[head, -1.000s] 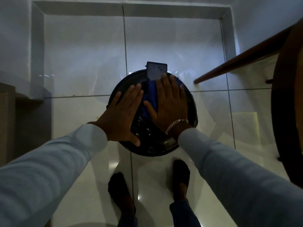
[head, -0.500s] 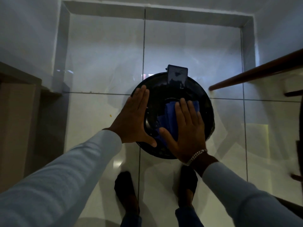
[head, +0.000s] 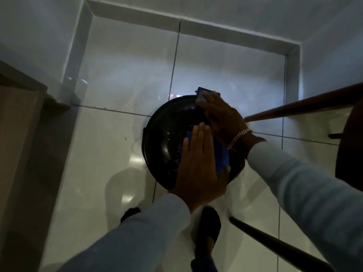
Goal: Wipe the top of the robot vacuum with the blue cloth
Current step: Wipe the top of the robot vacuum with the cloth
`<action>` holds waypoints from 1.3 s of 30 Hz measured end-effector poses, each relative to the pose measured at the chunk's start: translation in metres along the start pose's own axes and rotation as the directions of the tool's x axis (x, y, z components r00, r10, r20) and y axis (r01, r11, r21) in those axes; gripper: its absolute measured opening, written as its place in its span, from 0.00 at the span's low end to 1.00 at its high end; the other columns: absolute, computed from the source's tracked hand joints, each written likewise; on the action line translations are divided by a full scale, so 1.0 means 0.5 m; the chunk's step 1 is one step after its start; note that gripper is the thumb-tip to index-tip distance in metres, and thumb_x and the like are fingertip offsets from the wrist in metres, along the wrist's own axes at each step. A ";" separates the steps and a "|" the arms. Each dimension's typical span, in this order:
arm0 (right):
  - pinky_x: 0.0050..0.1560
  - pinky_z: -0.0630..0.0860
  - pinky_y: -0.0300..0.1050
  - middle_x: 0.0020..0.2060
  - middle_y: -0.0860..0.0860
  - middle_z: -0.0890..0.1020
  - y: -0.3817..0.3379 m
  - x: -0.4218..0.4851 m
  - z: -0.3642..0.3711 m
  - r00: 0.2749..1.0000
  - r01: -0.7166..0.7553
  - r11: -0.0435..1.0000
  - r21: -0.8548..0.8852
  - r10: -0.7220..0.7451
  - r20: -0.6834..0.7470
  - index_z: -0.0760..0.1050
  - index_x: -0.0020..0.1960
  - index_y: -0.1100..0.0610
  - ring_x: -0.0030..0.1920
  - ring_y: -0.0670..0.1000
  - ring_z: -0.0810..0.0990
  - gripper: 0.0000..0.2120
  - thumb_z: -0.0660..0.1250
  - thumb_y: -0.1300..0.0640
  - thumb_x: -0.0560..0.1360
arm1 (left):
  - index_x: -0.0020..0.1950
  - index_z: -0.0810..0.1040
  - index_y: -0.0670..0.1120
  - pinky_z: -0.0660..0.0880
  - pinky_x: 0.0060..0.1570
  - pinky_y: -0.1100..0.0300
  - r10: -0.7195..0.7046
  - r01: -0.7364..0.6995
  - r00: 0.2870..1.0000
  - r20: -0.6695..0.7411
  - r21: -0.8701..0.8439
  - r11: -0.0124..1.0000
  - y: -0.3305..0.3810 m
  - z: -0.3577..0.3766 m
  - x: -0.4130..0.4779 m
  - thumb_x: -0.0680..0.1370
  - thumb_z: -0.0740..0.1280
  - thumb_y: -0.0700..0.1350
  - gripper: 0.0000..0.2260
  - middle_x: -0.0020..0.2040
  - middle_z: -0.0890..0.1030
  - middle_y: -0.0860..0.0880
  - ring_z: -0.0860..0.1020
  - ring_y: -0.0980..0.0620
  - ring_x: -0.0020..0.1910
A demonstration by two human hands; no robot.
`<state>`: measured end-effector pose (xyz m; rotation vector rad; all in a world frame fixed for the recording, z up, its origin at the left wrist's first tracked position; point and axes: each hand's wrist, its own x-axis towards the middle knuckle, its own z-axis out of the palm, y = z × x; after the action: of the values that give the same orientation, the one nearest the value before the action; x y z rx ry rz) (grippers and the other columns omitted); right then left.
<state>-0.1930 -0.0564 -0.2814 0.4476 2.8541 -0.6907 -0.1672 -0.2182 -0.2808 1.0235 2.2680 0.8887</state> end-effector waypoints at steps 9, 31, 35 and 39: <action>0.73 0.52 0.55 0.76 0.59 0.58 0.043 0.013 0.043 0.987 0.139 0.989 -0.044 -0.135 0.086 0.58 0.75 0.54 0.77 0.62 0.50 0.25 0.54 0.55 0.79 | 0.76 0.53 0.41 0.53 0.74 0.39 0.065 -0.033 0.994 -0.092 0.311 0.950 -0.050 0.067 -0.002 0.78 0.56 0.61 0.34 0.77 0.59 0.39 0.52 0.41 0.78; 0.74 0.56 0.55 0.78 0.52 0.56 0.067 -0.011 0.093 0.980 0.164 0.980 -0.115 -0.175 -0.098 0.53 0.76 0.49 0.78 0.56 0.50 0.25 0.48 0.46 0.80 | 0.74 0.59 0.38 0.63 0.72 0.41 -0.211 0.141 0.862 -0.462 -0.182 0.973 -0.112 -0.044 0.033 0.80 0.57 0.54 0.28 0.75 0.64 0.39 0.61 0.40 0.75; 0.74 0.51 0.50 0.78 0.50 0.53 0.069 -0.007 0.100 0.983 0.145 0.980 -0.135 -0.159 -0.094 0.50 0.76 0.46 0.78 0.54 0.48 0.25 0.48 0.46 0.80 | 0.75 0.59 0.42 0.60 0.72 0.40 -0.093 0.131 0.934 -0.344 0.088 0.987 -0.141 -0.058 0.065 0.79 0.60 0.54 0.28 0.75 0.63 0.38 0.59 0.38 0.76; 0.75 0.54 0.54 0.78 0.52 0.55 0.071 -0.005 0.104 0.980 0.150 0.975 -0.167 -0.169 -0.105 0.52 0.77 0.49 0.78 0.55 0.48 0.25 0.49 0.48 0.81 | 0.74 0.62 0.43 0.56 0.74 0.40 0.007 0.055 0.955 -0.297 0.201 0.978 -0.156 -0.047 0.045 0.78 0.61 0.53 0.27 0.76 0.62 0.39 0.56 0.39 0.77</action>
<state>-0.1739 -0.0511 -0.3411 0.2442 3.0535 -0.4712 -0.2321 -0.2482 -0.3258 1.0021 2.6665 0.8564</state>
